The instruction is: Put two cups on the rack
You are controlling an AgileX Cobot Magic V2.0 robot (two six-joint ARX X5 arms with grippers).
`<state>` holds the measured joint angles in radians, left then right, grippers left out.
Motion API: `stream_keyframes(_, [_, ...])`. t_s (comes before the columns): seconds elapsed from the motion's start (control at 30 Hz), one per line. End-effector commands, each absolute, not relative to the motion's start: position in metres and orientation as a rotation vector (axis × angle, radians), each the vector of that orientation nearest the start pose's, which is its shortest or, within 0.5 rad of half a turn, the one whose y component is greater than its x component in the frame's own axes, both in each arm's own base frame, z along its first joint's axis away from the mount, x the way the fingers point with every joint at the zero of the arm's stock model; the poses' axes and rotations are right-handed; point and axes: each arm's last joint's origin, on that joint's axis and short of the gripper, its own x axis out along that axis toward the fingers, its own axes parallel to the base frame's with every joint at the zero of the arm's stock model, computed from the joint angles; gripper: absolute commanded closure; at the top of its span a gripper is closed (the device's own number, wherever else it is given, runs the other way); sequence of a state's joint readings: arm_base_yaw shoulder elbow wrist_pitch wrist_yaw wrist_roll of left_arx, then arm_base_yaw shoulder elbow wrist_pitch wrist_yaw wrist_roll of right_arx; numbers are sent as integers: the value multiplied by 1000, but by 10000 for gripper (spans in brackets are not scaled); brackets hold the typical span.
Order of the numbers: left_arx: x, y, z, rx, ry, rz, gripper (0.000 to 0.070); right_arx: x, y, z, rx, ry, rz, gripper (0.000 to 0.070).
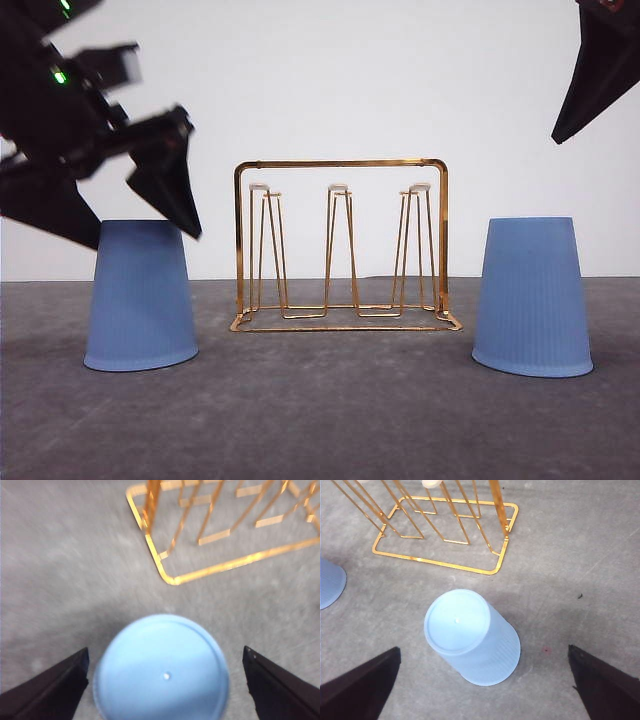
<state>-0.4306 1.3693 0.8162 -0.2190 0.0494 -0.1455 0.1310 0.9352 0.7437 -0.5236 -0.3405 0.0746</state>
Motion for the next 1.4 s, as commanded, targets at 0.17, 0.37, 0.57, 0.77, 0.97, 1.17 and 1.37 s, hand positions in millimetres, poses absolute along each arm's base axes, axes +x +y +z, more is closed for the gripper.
stream_keyframes(0.17, [258, -123, 207, 36, 816, -384, 351, 186, 35, 271, 132, 718, 435, 0])
stream_keyframes(0.37, [259, -128, 230, 17, 772, -430, 352, 185, 35, 271, 132, 720, 434, 0])
stream_keyframes(0.57, [264, -137, 301, 11, 620, -491, 352, 185, 35, 271, 132, 720, 435, 0])
stream_keyframes(0.77, [263, -147, 360, 41, 469, -561, 348, 185, 35, 271, 133, 728, 434, 0])
stream_keyframes(0.97, [274, -155, 358, 65, 438, -560, 347, 184, 35, 270, 134, 741, 433, 0])
stream_keyframes(1.17, [305, -167, 317, 103, 544, -526, 347, 184, 35, 269, 135, 750, 432, 0])
stream_keyframes(1.37, [331, -181, 276, 126, 612, -523, 347, 184, 35, 269, 130, 749, 434, 0])
